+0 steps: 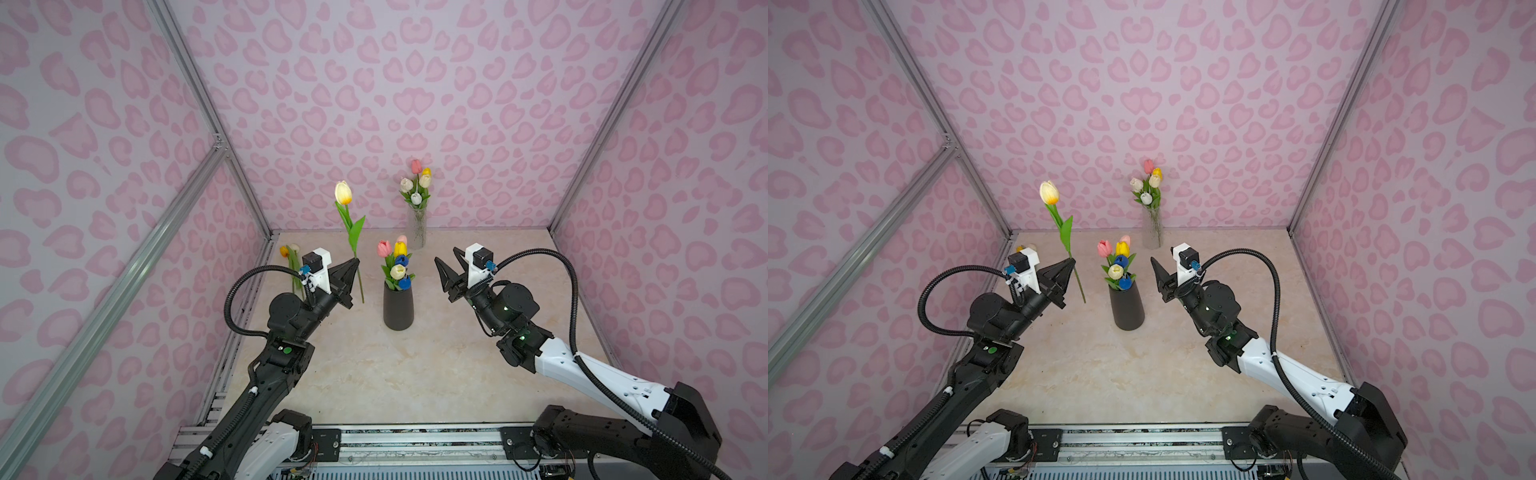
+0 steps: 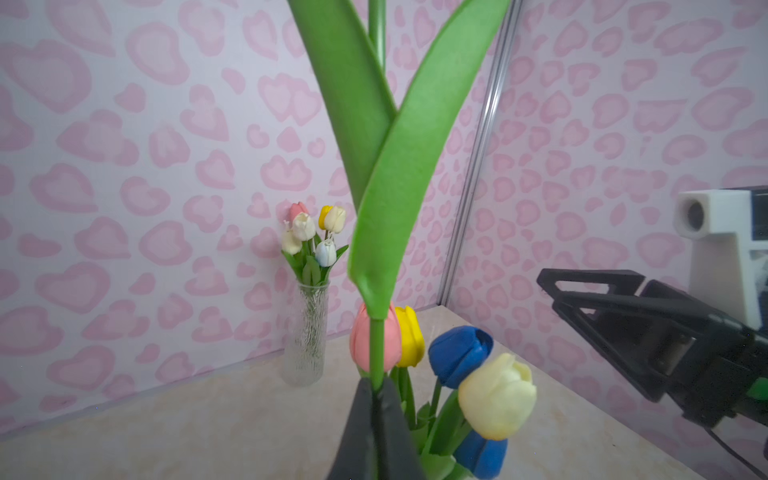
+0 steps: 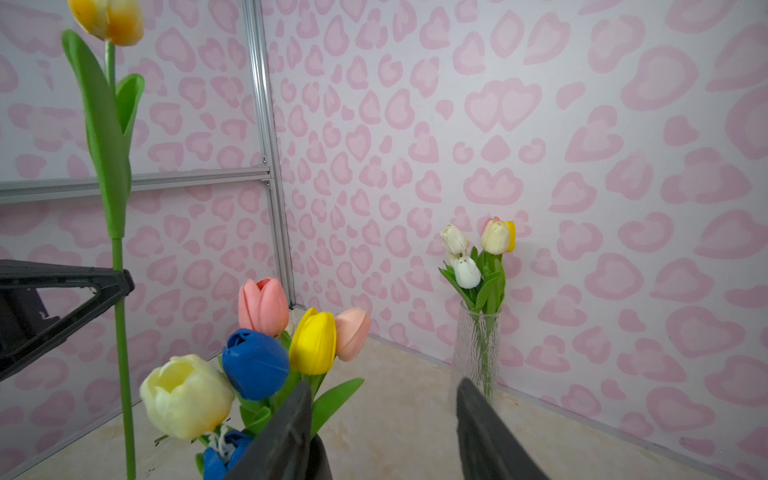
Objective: Arrange the flowers into the vase
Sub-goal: 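Lift the cream tulip upright off the table with the left gripper, then carry the cream tulip over the black cup and lower its stem in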
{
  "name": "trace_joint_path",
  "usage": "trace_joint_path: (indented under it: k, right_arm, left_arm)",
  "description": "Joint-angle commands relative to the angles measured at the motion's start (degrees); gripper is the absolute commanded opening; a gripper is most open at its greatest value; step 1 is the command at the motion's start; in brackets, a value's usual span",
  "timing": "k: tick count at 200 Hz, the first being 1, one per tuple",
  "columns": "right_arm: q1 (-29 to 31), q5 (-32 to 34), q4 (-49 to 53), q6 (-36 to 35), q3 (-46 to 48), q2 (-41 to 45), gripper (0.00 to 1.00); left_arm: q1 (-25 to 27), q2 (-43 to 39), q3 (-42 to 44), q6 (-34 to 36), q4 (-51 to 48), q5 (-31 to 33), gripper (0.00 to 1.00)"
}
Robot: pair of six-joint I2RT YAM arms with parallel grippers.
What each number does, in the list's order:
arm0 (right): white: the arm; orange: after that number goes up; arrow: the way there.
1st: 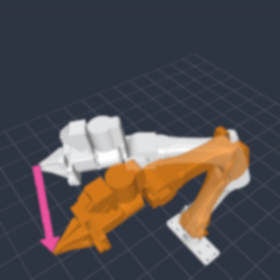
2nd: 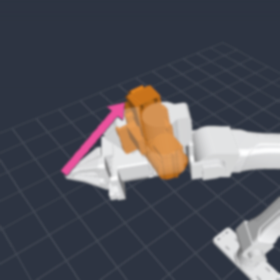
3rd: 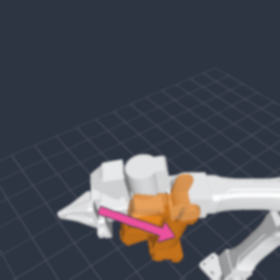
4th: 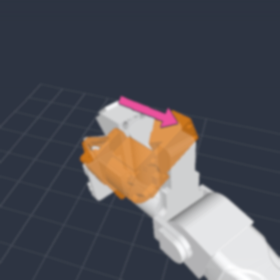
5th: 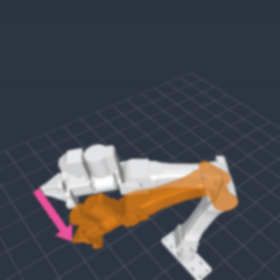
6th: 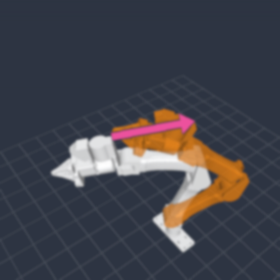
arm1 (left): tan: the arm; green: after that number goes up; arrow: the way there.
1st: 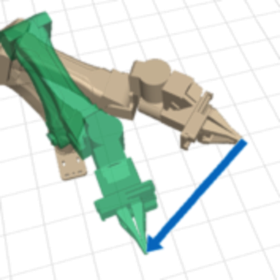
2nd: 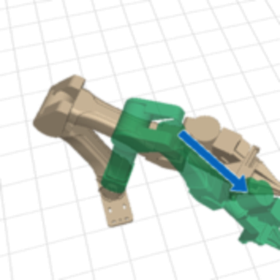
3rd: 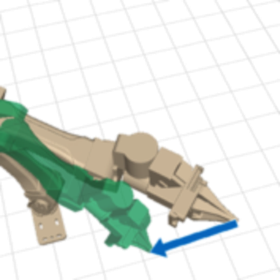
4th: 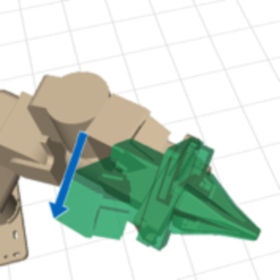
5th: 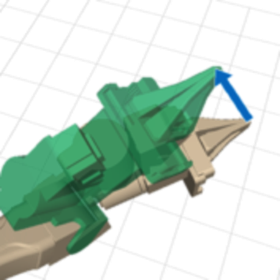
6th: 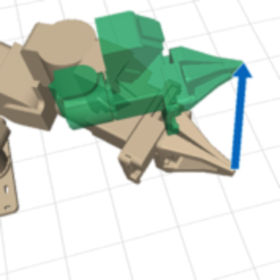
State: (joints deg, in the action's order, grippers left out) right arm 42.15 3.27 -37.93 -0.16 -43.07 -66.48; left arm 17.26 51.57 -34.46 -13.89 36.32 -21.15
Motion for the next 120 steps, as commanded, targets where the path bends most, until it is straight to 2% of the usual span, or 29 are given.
trace_joint_path:
  k: [1,58,120]
  right_arm:
    - [1.03,2.00,-2.35,-2.51,0.11,0.38,0.55]
    - [2.74,4.09,-3.77,-4.21,1.23,1.91,0.55]
    - [3.38,6.55,-3.16,-6.09,3.04,5.55,0.55]
  left_arm:
    - [-0.11,1.29,0.93,-1.35,13.49,-4.53,0.04]
    - [1.35,11.97,-2.47,-3.59,23.65,-6.95,0.04]
    - [3.76,21.71,-5.43,-2.95,28.95,-6.91,0.04]
